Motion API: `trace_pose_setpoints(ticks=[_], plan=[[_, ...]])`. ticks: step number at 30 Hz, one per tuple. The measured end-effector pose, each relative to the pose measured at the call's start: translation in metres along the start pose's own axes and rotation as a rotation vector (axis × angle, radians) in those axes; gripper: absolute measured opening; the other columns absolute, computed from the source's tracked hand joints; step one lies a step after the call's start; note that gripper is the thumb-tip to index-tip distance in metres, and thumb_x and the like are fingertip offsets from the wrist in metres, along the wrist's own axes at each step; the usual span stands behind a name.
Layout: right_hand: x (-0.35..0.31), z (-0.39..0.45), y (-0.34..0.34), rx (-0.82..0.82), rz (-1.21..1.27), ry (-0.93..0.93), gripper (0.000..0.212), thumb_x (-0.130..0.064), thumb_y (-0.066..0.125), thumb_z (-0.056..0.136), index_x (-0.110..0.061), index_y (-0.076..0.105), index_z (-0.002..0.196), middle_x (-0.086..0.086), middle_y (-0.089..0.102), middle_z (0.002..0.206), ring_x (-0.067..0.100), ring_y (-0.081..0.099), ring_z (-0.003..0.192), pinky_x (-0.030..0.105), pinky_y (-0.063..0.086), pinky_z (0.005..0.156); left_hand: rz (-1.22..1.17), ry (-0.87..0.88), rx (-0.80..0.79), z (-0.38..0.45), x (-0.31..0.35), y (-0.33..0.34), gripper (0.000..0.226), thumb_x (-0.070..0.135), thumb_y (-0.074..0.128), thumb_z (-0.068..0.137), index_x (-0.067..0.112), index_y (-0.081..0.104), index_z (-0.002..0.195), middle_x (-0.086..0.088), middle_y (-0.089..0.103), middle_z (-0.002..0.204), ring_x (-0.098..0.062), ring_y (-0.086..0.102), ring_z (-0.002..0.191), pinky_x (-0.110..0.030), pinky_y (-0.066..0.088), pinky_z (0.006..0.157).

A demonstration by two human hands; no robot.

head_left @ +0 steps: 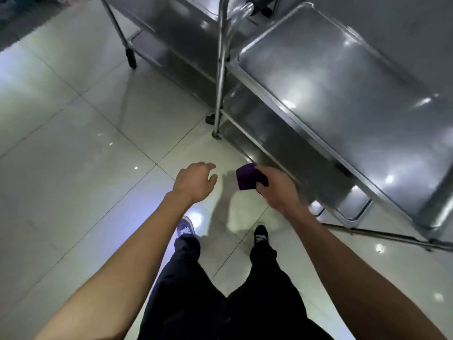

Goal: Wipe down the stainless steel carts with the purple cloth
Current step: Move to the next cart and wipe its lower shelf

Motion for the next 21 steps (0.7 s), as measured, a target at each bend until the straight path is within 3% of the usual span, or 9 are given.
trace_pose_setpoints(ticks=[8,11,17,21], plan=[[-0.029,-0.05,0.046,0.186,0.086,0.227,0.047,-0.02,0.066,0.088,-0.027,0.058,0.134,-0.001,0.066,0.124,0.021,0.061,0.109,0.028,0.045,0.087,0.102,0.226,-0.119,0.006,-0.025,-0.015,0.043,0.037,0.045,0.102,0.024,0.051,0.143,-0.004,0.06,0.135,-0.027,0.056,0.122,-0.04,0.045,0.096],[-0.035,-0.065,0.061,0.227,0.083,0.282,0.049,-0.023,0.065,0.09,-0.028,0.056,0.138,-0.003,0.065,0.127,0.019,0.06,0.112,0.029,0.045,0.091,0.16,0.286,-0.15,-0.003,-0.023,-0.012,0.043,0.037,0.045,0.102,0.024,0.051,0.143,-0.005,0.06,0.136,-0.027,0.056,0.122,-0.041,0.046,0.097],[-0.05,-0.099,0.102,0.35,0.271,0.306,0.042,-0.017,0.065,0.087,-0.024,0.063,0.128,-0.002,0.07,0.113,0.02,0.064,0.099,0.03,0.048,0.079,0.253,0.325,-0.163,-0.034,-0.046,-0.004,0.044,0.038,0.044,0.103,0.024,0.051,0.143,-0.004,0.06,0.136,-0.028,0.057,0.121,-0.041,0.047,0.096],[-0.06,-0.109,0.129,0.324,0.313,0.373,0.044,-0.021,0.063,0.089,-0.027,0.06,0.132,-0.004,0.067,0.119,0.018,0.062,0.103,0.031,0.049,0.081,0.27,0.322,-0.198,-0.043,-0.068,-0.004,0.045,0.038,0.044,0.103,0.023,0.05,0.145,-0.004,0.058,0.141,-0.028,0.055,0.125,-0.043,0.046,0.101]])
Point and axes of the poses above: each hand's wrist, its own z-axis towards the middle knuckle, its own y-axis out of the palm, x = y × z, the point moved 4 cm from there along z, towards the middle knuckle
